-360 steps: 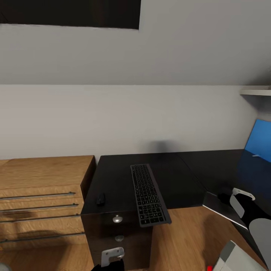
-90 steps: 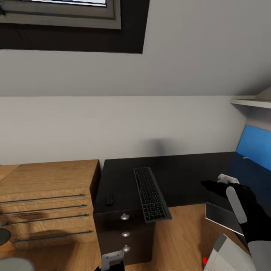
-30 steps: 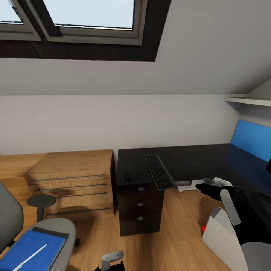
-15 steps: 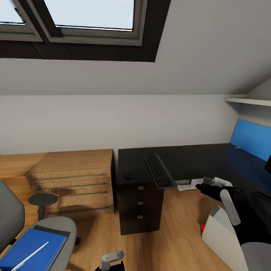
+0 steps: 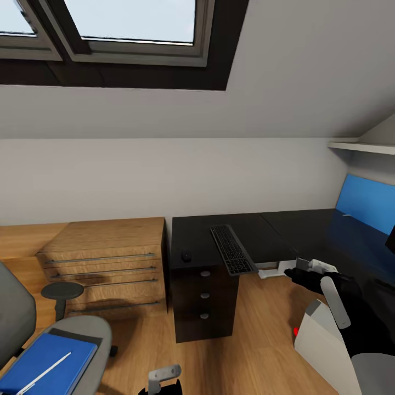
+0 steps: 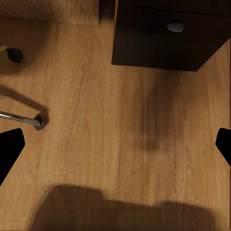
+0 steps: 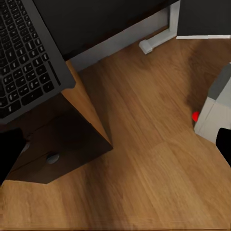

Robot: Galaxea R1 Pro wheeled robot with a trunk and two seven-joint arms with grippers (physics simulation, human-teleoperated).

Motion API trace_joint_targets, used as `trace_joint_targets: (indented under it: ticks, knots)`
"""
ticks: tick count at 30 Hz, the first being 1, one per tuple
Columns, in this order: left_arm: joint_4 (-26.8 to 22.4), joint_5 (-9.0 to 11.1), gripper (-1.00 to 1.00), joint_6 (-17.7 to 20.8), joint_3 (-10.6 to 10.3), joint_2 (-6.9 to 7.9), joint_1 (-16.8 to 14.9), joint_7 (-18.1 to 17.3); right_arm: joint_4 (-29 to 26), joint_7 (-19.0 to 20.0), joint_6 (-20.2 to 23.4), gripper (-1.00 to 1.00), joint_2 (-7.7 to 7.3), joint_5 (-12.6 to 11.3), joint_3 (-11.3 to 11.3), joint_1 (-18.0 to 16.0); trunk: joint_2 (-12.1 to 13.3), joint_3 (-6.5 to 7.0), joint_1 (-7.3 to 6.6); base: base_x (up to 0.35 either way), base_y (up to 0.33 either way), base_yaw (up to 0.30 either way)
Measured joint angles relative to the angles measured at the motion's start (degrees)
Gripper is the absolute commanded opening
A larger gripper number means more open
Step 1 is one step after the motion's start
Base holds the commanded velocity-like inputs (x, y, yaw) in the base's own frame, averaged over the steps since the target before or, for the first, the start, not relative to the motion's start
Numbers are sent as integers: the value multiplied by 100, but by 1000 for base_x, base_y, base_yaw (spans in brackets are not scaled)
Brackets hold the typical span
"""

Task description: In the bedroom, organize the workspace by keeping the computer under the desk, ensuring the monitor is on the desk, placing the keyboard on the desk next to the monitor, placing the mouse on the desk next to the keyboard, moving the folder from the swivel chair onto the desk next to the mouse, stacking the notebook on top of the folder with the pen on top of the notebook, and positioning the swivel chair next to the desk.

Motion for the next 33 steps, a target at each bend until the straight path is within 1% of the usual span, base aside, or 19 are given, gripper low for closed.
trace_joint_targets:
  ticks: [1, 3, 4, 5, 6, 7, 9, 10, 14, 16, 17, 19, 22, 24, 27, 28, 31, 32, 33]
  knots:
    - [-92, -52, 100, 20, 58, 8, -1, -7, 287, 107, 2, 100, 2, -313, -71, 2, 0, 0, 0, 0, 0, 0]
    - [-123, -94, 100, 29, 154, 3, -3, -12, 432, 202, -1, 100, 0, -589, -169, 2, 0, 0, 0, 0, 0, 0]
    - [-164, -157, 100, 37, 317, -5, -4, -19, 532, 290, -2, 100, -2, -902, -274, 0, 0, 0, 0, 0, 0, 0]
    - [-430, -411, 100, 214, 735, -16, -5, -41, 659, 393, -2, 100, 3, -1571, -406, 1, 0, 1, 0, 0, 0, 0]
    - [-565, -502, 100, 362, 901, -22, -5, -45, 693, 410, -3, 100, 7, -1782, -428, 2, 0, 0, 0, 0, 0, 0]
    - [-793, -649, 100, 689, 1219, -54, -4, -53, 776, 429, -5, 100, 18, -2133, -464, 2, 0, 1, 0, 0, 0, 0]
    - [-1008, -759, 100, 1076, 1574, -136, -4, -54, 886, 442, -12, 100, 27, -2453, -508, 2, 0, 0, 0, 0, 0, 0]
    - [-1195, -835, 100, 1443, 1929, -273, -3, -52, 1006, 450, -48, 100, 32, -2741, -583, 3, 0, 1, 0, 0, 0, 0]
    - [-1469, -923, 100, 2192, 2642, -656, -3, -49, 1310, 450, -275, 100, 36, -3223, -858, -2, 0, 0, 0, 0, 0, 0]
    - [-1525, -948, 100, 2573, 2952, -851, -6, -46, 1484, 446, -440, 100, 36, -3374, -1002, -4, 0, 0, 0, 0, 0, 0]
    - [-1547, -971, 100, 2908, 3190, -1020, -10, -41, 1664, 440, -611, 100, 37, -3463, -1109, -4, 0, 0, 0, 0, 0, 0]
    - [-1531, -1012, 100, 3284, 3441, -1201, -11, -40, 1985, 428, -892, 100, 35, -3547, -1203, -6, 0, 0, 0, 0, 0, 0]
    - [-1505, -1048, 100, 3520, 3611, -1299, -12, -53, 2411, 384, -1234, 100, 33, -3600, -1254, -16, 0, 0, 0, 0, 0, 0]
    - [-1498, -1053, 100, 3579, 3646, -1300, -13, -64, 2556, 372, -1368, 100, 39, -3619, -1272, -19, 0, 0, 0, 0, 0, 0]
    - [-1508, -1055, 100, 3665, 3622, -1230, -13, -75, 2729, 385, -1863, 100, 100, -3662, -1297, -23, 0, 0, 0, 0, 0, 0]
    - [-1556, -1063, 100, 3696, 3482, -1127, -13, -72, 2780, 506, -2353, 100, 151, -3676, -1316, -24, 0, 0, 0, 0, 0, 0]
    - [-1599, -1043, 100, 3692, 3431, -922, -12, -84, 2797, 649, -2581, 100, 165, -3668, -1314, -24, -39, -17, 21, 0, 0, 0]
    - [-1703, -1032, 100, 3690, 3387, -810, -11, -64, 2664, 901, -2661, 100, 144, -3696, -1310, -21, -79, -35, 43, 0, 0, 0]
    - [-1732, -1028, 100, 3690, 3376, -795, -11, -56, 2610, 1012, -2671, 100, 145, -3695, -1307, -18, -119, -53, 65, 0, 0, 0]
